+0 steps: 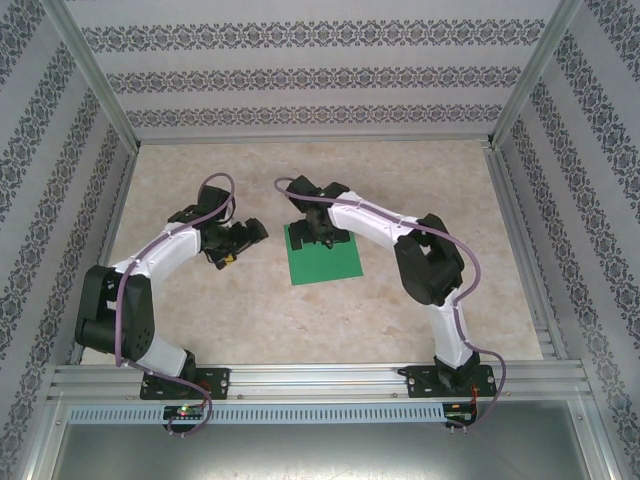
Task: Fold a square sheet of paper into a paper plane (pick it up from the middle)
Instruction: Move the square sheet of paper to the center of the table, then fold the square sheet of paper in half at the center of the table.
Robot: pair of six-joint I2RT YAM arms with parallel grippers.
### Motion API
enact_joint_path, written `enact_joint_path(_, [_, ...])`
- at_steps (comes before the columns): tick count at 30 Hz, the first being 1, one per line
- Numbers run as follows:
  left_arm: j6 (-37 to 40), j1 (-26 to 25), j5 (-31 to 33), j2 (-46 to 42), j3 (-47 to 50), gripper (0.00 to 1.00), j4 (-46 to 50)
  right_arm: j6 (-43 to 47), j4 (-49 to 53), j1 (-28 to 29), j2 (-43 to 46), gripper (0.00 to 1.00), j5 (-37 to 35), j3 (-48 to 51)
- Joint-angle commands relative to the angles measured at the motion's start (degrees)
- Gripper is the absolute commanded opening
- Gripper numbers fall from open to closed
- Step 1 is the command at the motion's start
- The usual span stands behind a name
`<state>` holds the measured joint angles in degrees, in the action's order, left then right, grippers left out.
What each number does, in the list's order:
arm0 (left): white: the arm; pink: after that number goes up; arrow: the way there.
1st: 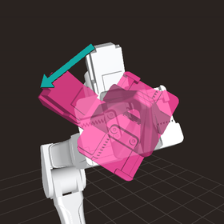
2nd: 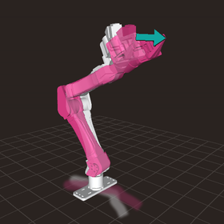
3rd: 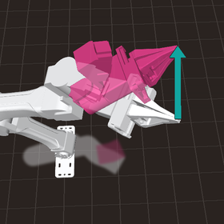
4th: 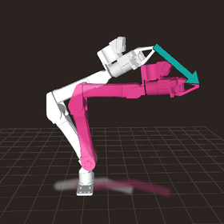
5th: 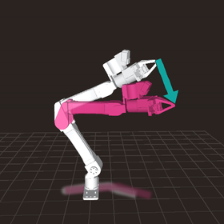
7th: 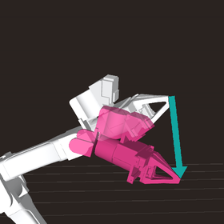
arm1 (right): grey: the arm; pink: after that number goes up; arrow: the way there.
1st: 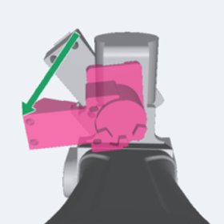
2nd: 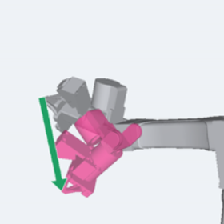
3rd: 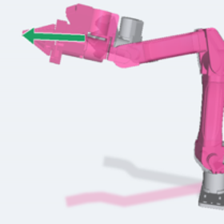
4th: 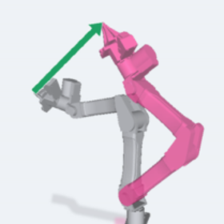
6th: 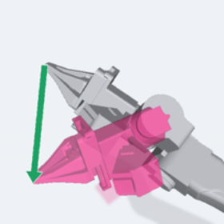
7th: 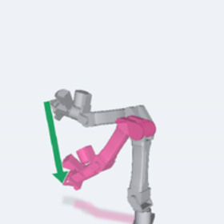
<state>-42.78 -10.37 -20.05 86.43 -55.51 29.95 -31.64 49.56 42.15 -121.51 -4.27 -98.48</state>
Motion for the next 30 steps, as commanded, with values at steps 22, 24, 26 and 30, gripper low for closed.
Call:
enact_joint_path(22, [4.97, 2.64, 0.08, 1.21, -1.10, 1.00, 1.87, 1.06, 3.60, -2.34, -7.31, 0.98, 2.78, 0.10])
enact_joint_path(24, [3.86, 2.56, -0.88, 1.01, 0.05, 1.00, 0.71, 0.93, 3.31, -2.56, -7.87, 0.98, 2.94, 0.63])
enact_joint_path(26, [3.05, 2.55, -1.05, 0.95, 0.57, 1.00, 0.41, 0.94, 3.39, -2.79, -8.65, 0.97, 3.62, 0.79])
enact_joint_path(30, [2.24, 2.55, -1.30, 0.99, 0.22, 1.00, 0.96, 0.86, 3.76, -3.35, -10.25, 0.95, 3.53, 1.40])
